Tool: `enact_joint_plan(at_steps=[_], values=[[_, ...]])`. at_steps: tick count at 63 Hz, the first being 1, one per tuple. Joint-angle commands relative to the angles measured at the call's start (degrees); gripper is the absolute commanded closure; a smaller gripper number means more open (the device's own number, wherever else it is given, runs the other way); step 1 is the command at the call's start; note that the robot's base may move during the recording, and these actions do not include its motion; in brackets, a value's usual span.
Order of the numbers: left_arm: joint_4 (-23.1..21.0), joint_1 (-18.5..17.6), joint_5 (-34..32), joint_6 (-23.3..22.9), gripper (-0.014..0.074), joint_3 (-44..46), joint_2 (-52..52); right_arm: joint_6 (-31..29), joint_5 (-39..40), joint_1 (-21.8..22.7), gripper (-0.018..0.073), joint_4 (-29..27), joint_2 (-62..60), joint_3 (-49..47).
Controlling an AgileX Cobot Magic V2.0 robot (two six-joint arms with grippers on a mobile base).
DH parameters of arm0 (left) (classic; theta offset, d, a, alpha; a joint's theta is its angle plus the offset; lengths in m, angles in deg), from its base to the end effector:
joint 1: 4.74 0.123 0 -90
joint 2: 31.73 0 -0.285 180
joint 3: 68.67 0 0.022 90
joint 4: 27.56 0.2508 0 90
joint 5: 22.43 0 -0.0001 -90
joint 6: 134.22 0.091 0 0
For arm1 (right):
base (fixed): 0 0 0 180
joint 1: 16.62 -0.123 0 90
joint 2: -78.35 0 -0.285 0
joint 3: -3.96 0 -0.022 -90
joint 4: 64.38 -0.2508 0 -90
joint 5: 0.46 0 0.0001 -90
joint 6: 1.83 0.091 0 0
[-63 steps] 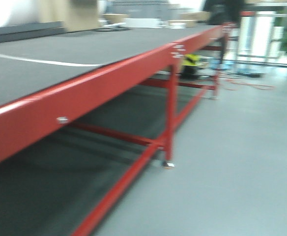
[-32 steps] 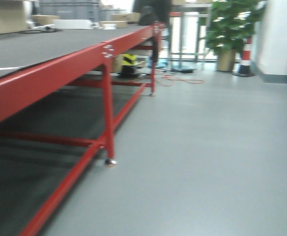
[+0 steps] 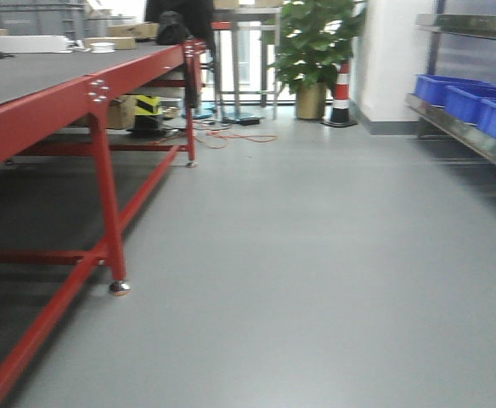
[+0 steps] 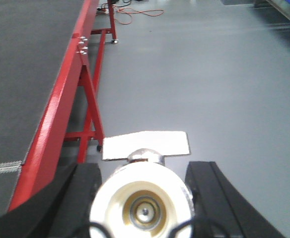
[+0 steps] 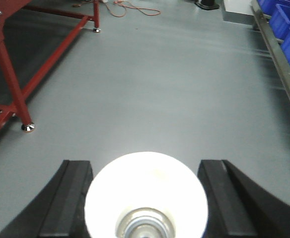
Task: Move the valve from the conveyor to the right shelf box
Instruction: 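Drive the base to the shelf of blue bins holding both valves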
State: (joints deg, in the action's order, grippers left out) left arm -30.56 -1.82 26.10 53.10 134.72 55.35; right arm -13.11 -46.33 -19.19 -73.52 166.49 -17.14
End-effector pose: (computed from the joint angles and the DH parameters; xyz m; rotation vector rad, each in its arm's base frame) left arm 0.2845 0.0109 0.5041 0.0670 1.9569 0.0564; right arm 0.2958 0.0237 0.4912 -0.2023 1.9521 0.0857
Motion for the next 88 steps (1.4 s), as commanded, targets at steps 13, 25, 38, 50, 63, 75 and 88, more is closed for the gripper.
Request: enact_joint_plan(at_steps=[13, 25, 38, 50, 63, 75, 88], values=[[-0.4, -0.3, -2.9, -0.4, 0.0708, 0.8, -0.7, -0.2, 4.3, 0.1, 0.0713, 0.2, -1.0, -1.0], [-0.4, -0.3, -2.9, -0.4, 0.0708, 0.8, -0.7, -0.2, 4.3, 0.1, 0.0713, 0.2, -1.0, -1.0], [-0.4, -0.3, -2.9, -0.4, 0.0708, 0.8, -0.7, -0.2, 4.3, 0.1, 0.0713, 0.2, -1.0, -1.0], [-0.4, -0.3, -2.9, -0.4, 0.0708, 0.8, -0.7, -0.2, 4.3, 0.1, 0.0713, 0.2, -1.0, -1.0], [-0.4, -0.3, -2.9, -0.4, 0.0708, 0.8, -0.7, -0.2, 4.3, 0.1, 0.0713, 0.2, -1.0, -1.0], [-0.4, -0.3, -3.0, -0.4, 0.0708, 0.8, -0.7, -0.2, 4.3, 0.1, 0.0713, 0.2, -1.0, -1.0], [-0.4, -0.3, -3.1, -0.4, 0.0708, 0.8, -0.7, -0.2, 4.3, 0.1, 0.0713, 0.2, -1.0, -1.0]])
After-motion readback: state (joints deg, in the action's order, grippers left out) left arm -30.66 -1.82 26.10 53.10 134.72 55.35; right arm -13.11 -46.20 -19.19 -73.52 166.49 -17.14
